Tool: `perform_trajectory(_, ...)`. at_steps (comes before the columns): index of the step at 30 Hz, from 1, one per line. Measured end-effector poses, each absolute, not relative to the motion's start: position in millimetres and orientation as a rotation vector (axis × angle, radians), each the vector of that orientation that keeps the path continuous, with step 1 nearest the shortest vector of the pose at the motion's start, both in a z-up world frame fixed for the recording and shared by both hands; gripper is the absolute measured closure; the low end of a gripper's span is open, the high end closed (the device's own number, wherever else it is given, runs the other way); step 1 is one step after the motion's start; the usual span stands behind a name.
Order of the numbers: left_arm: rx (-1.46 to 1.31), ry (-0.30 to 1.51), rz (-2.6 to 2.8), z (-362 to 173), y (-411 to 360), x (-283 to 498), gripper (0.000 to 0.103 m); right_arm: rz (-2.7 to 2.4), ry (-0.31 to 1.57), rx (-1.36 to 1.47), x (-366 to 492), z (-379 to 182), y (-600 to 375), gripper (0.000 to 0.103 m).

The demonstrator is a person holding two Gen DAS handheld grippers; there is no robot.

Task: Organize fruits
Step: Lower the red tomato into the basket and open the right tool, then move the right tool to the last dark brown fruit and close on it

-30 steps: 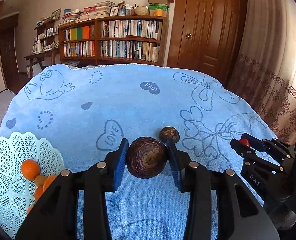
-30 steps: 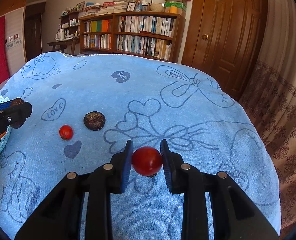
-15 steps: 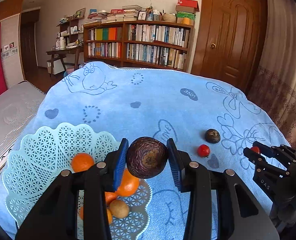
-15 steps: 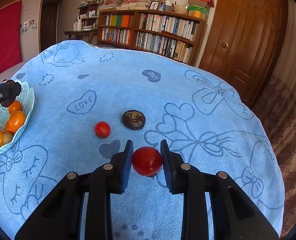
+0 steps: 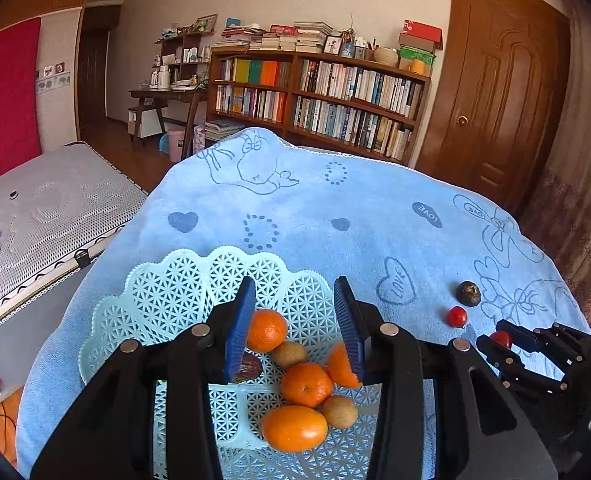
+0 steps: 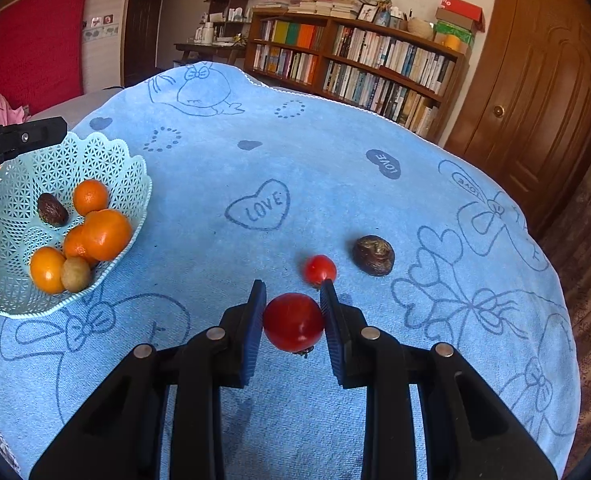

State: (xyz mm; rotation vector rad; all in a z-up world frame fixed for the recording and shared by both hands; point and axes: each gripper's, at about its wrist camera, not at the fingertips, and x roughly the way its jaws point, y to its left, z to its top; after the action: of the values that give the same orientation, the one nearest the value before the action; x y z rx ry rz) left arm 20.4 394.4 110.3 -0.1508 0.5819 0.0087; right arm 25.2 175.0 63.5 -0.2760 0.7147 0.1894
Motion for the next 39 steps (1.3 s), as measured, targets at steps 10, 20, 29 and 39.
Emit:
perform_trajectory(10, -0.221, 0.511, 0.074, 128.8, 425.6, 9.1, 0.018, 0.382, 0.754, -0.199, 25.6, 81.5, 217.7, 0.075)
perform_trajectory(20, -0.201, 0.455, 0.139, 140.2, 436.1, 0.9, 0.005, 0.538, 0.769, -0.215, 27.6, 87.2, 284.5, 0.075)
perform_trajectory(29, -0.222, 0.443, 0.139, 143.8, 445.6, -2.6, 0.004, 0.628, 0.813, -0.106, 41.7, 89.8, 306.1, 0.061)
perform_trajectory(39, -0.216, 0.442, 0.132, 144.1, 443.2, -2.9, 0.004, 0.574, 0.803, -0.074, 47.2, 88.2, 290.3, 0.055)
